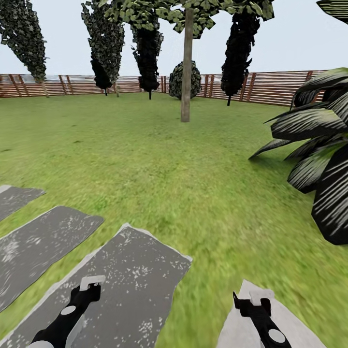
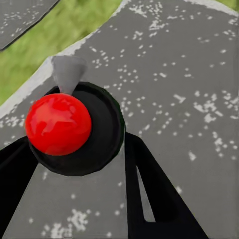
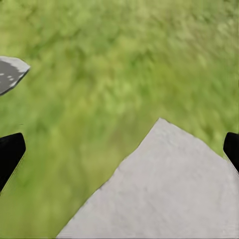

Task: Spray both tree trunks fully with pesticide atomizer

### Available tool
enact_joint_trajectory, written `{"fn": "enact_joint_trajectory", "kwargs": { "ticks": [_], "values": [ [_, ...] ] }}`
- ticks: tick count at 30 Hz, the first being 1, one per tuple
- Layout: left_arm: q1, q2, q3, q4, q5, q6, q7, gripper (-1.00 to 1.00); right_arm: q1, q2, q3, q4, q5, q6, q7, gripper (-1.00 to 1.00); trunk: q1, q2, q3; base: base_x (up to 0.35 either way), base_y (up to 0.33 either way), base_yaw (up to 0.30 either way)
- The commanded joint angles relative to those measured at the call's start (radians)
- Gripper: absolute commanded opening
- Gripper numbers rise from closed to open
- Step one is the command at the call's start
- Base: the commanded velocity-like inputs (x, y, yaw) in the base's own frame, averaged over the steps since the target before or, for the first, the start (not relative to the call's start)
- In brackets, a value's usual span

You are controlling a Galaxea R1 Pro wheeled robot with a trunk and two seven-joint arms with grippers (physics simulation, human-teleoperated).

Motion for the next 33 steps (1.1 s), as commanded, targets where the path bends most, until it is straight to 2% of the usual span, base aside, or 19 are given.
{"fn": "enact_joint_trajectory", "kwargs": {
  "ticks": [1, 33],
  "values": [
    [-0.001, -0.001, 0.005, 0.001, -0.009, -0.004, 0.001, -1.0, 0.0, 0.0, 0.0, 0.001, 0.006, -0.002, -0.003, 1.0, 0.0, 0.0, -0.001, 0.341, 0.0, 0.0],
    [-0.001, 0.001, 0.007, 0.001, -0.009, -0.004, 0.001, -1.0, 0.0, 0.0, 0.0, 0.0, 0.006, -0.003, -0.003, 1.0, 0.0, 0.0, -0.001, 0.341, 0.0, 0.0]
  ]
}}
